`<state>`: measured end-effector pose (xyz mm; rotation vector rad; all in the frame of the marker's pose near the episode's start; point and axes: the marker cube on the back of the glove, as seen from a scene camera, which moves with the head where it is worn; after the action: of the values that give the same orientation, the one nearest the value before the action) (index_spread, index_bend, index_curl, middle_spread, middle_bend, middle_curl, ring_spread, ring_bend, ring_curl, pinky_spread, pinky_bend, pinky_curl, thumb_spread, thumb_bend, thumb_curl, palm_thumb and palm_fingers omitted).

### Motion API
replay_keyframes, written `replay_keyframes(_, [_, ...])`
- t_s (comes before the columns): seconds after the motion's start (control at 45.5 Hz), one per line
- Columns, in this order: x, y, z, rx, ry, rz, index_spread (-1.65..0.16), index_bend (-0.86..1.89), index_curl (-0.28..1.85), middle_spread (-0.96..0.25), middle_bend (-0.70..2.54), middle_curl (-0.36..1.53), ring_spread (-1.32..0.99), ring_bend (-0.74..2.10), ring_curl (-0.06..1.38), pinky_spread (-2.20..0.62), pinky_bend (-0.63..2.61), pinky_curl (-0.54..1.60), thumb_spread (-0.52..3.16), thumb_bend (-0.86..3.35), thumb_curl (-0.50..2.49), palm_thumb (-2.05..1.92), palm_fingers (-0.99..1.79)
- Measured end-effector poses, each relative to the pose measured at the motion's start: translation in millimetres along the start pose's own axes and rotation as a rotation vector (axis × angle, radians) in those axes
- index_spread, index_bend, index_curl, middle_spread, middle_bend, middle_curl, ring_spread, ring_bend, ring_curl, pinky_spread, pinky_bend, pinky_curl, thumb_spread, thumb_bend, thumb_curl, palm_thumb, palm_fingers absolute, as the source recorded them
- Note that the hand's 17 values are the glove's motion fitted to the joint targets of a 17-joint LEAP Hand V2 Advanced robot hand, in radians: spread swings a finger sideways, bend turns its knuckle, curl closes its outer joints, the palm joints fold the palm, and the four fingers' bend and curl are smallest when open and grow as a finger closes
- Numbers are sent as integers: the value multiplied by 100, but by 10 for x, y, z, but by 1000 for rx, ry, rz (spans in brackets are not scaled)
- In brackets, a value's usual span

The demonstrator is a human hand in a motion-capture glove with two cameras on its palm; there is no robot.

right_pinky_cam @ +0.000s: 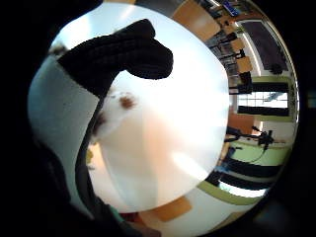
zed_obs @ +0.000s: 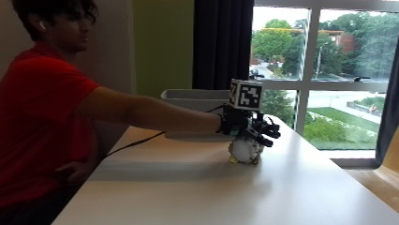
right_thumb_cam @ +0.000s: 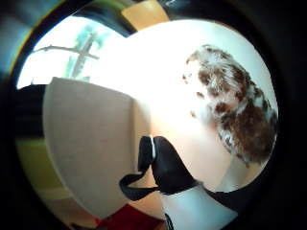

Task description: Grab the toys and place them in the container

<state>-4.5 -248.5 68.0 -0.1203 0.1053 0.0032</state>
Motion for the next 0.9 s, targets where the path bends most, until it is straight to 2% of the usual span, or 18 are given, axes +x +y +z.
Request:
replay_keyframes(0.176, [73, -86, 192, -90, 74, -2, -38, 12, 26, -7, 14, 25, -8, 31, 33, 7, 113, 35, 111, -2, 32, 2, -9])
replay_keyframes(0.286, [76, -109, 307, -142, 52, 1, -37, 3, 21, -7, 13, 24, -5, 34, 33, 5, 131, 40, 113, 0, 33, 7, -11])
replay_keyframes(0.44, [91, -121, 347, -176, 100, -22, -38, -2, 11, -9, 13, 22, -16, 83, 43, -12, 147, 42, 119, 5, 36, 21, 13])
replay_keyframes(0.549, [104, -118, 329, -190, 138, -49, -41, 6, 8, -15, 25, 25, -23, 95, 46, -21, 146, 41, 124, 7, 38, 28, 28])
replay_keyframes(0.725, [65, -105, 343, -102, 121, -14, -44, 12, 7, -29, 45, 32, -36, 104, 46, -33, 134, 36, 132, 14, 42, 41, 61])
replay_keyframes(0.901, [66, 16, 417, 98, 116, 22, -44, 16, 8, -39, 57, 37, -43, 111, 48, -41, 121, 33, 118, 14, 50, 53, 84])
